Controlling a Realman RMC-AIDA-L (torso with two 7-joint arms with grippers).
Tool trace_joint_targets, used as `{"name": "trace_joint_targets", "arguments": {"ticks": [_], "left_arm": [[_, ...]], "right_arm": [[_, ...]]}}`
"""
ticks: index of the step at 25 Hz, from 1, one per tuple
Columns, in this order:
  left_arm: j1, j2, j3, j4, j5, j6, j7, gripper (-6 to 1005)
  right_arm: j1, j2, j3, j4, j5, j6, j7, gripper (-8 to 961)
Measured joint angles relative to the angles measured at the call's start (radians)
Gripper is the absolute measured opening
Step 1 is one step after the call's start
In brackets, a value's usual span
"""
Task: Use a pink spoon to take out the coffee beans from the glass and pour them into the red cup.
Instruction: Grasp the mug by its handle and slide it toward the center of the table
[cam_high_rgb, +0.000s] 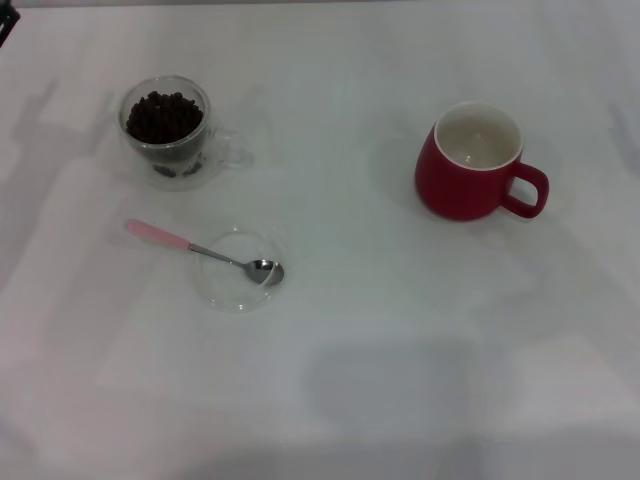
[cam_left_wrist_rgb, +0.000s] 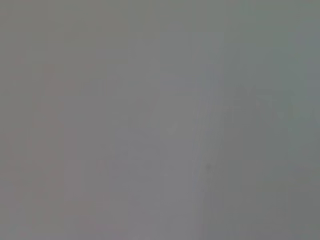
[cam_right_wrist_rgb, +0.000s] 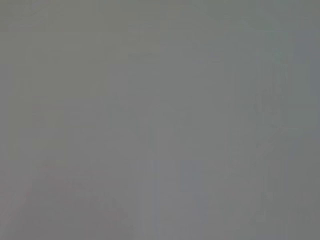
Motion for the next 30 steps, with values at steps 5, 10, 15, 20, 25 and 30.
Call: {"name": "trace_joint_targets", "arguments": {"ticks": [5, 10, 15, 20, 25, 30], "left_arm": [[-0.002, 0.000, 0.003, -0.005, 0.001, 0.002, 0.000, 788], [0.001, -0.001, 0.008, -0.010, 0.000, 0.010, 0.000, 787], [0.003, -0.001, 0.024, -0.012, 0.000, 0.013, 0.003, 788], [0.013, 0.000, 0.025, -0.013, 0.000, 0.014, -0.008, 788], [0.051, 0.001, 0.024, -0.018, -0.002, 0.014, -0.006, 788], [0.096, 0.003, 0.024, -0.012, -0.002, 0.015, -0.005, 788]], "right_arm": [[-0.003, 0.000, -0.001, 0.002, 0.000, -0.006, -0.001, 708], [-0.007, 0.001, -0.001, 0.035, 0.000, -0.044, 0.004, 708], [-0.020, 0.002, -0.014, 0.062, -0.001, -0.070, 0.010, 707], [-0.037, -0.007, -0.044, 0.070, -0.003, -0.065, 0.081, 707], [-0.089, -0.020, -0.130, 0.064, -0.012, -0.073, 0.106, 707], [-0.129, -0.029, -0.232, 0.079, -0.014, -0.067, 0.118, 707]]}}
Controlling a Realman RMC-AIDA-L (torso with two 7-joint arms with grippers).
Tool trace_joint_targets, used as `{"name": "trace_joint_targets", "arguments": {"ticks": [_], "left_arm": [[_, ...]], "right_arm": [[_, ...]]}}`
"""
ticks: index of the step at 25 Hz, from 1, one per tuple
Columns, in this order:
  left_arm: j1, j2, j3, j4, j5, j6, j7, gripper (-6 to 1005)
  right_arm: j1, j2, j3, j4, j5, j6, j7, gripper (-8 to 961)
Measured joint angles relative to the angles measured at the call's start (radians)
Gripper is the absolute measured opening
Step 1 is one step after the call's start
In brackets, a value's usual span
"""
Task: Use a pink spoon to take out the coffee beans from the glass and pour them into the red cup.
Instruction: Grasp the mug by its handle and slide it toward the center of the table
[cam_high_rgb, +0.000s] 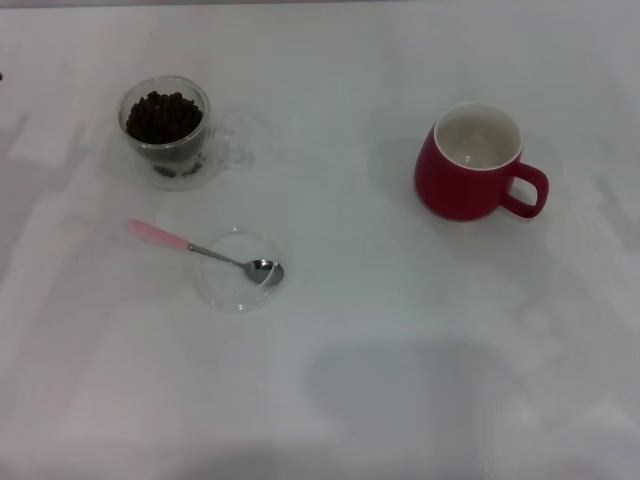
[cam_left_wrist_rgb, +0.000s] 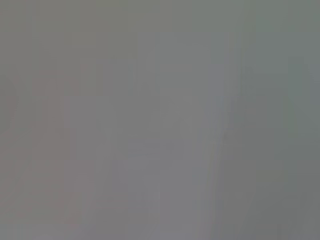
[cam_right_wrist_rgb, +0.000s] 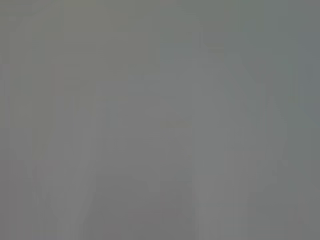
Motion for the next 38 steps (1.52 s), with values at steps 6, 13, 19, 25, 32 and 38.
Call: {"name": "trace_joint_targets", "arguments": {"ticks": [6, 13, 19, 25, 32, 38], "left_arm": [[0.042, 0.001, 0.002, 0.011, 0.005, 0.003, 0.006, 787], [0.057, 0.001, 0.002, 0.013, 0.002, 0.038, 0.014, 787], [0.057, 0.003, 0.002, 0.013, 0.005, 0.040, 0.019, 787], [0.071, 0.004, 0.002, 0.022, 0.006, 0.048, 0.019, 788], [0.080, 0.003, 0.002, 0.027, 0.006, 0.052, 0.020, 788], [0.091, 0.003, 0.002, 0.029, 0.006, 0.063, 0.020, 788]], "right_arm": [[0.005, 0.000, -0.160, 0.020, 0.000, 0.080, 0.005, 708], [0.038, 0.030, -0.290, 0.012, -0.002, 0.264, -0.013, 708], [0.041, 0.034, -0.311, -0.034, -0.023, 0.406, -0.015, 707], [0.044, 0.034, -0.304, -0.077, -0.018, 0.540, -0.019, 707], [0.048, 0.034, -0.304, -0.130, -0.017, 0.646, -0.045, 708], [0.053, 0.034, -0.304, -0.136, -0.015, 0.673, -0.057, 704]]}}
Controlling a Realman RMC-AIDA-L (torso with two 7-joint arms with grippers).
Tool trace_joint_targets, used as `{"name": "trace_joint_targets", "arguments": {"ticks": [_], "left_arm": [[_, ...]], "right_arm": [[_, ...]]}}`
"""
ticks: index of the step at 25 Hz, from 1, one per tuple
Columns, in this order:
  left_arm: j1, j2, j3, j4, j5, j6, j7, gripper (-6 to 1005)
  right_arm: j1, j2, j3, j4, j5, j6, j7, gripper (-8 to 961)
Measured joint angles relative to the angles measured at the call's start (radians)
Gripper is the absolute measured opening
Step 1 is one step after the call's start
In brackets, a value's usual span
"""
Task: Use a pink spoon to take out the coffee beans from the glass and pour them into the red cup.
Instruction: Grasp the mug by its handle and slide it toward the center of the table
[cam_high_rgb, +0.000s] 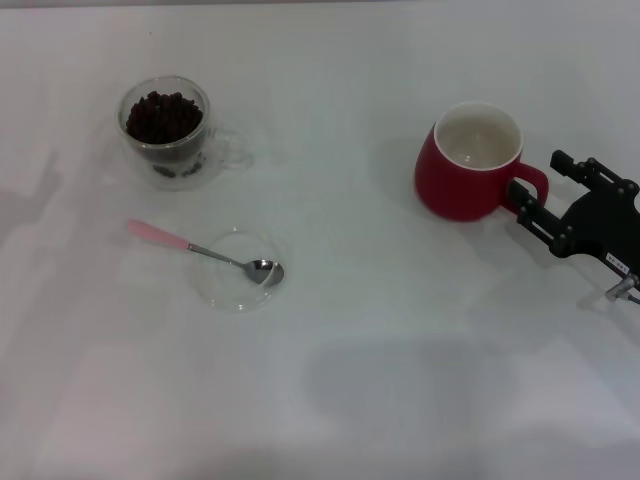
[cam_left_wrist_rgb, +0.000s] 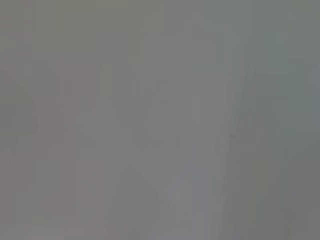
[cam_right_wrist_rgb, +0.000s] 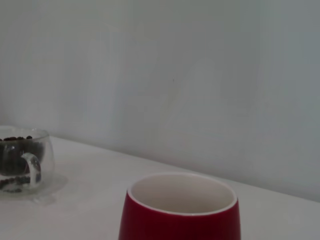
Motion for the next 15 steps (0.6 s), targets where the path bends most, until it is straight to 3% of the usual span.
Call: {"name": "trace_joint_targets", "arguments": {"ticks": [2, 8, 15], "left_arm": [[0.010, 0.000, 0.000, 0.008, 0.000, 0.001, 0.000, 788], [0.018, 0.000, 0.000, 0.011, 0.000, 0.001, 0.000, 788], [0.021, 0.000, 0.000, 0.011, 0.000, 0.001, -0.003, 788]], "right_arm": [[0.000, 0.000, 0.000, 0.000, 0.000, 0.001, -0.009, 701], [0.003, -0.001, -0.005, -0.001, -0.006, 0.002, -0.022, 475], [0.003, -0.002, -0.016, -0.001, -0.053, 0.000, -0.029, 355]]}}
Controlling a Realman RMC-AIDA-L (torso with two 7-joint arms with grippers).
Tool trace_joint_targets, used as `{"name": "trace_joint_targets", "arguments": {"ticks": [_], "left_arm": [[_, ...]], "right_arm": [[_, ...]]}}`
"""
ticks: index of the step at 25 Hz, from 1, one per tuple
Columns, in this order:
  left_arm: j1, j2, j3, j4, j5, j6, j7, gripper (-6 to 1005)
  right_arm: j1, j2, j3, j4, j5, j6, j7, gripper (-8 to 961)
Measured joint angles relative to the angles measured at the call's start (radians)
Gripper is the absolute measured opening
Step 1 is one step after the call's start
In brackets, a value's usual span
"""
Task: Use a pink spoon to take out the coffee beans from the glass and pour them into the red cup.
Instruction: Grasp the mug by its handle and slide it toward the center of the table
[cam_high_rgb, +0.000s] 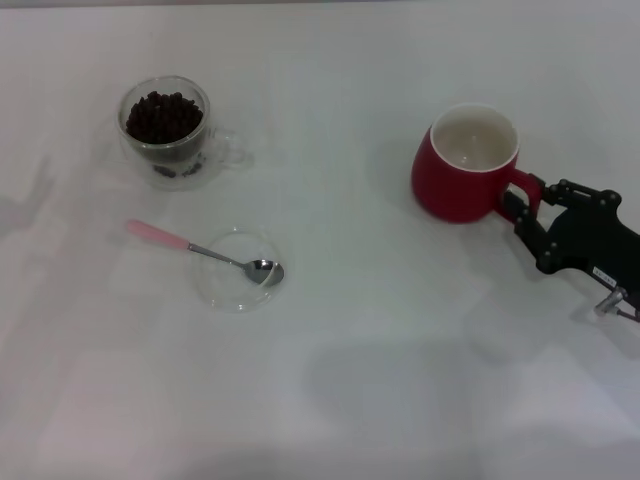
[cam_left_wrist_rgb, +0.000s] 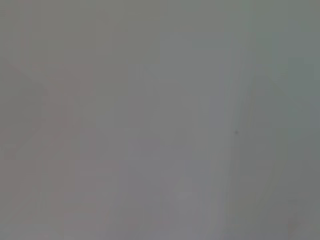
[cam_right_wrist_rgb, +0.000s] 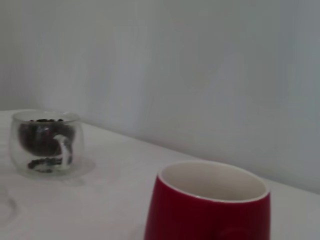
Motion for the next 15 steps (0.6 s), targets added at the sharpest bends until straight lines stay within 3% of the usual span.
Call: {"name": "trace_joint_targets", "arguments": {"ticks": [4, 15], "left_arm": [[0.000, 0.001, 0.000, 0.001, 0.000, 0.000, -0.002, 788], [0.001, 0.002, 0.000, 0.002, 0.000, -0.001, -0.001, 787]], "right_arm": [[0.000, 0.000, -0.017, 0.000, -0.007, -0.008, -0.001, 287], [-0.003, -0.002, -0.057, 0.011, -0.025, -0.071, -0.009, 223]]}}
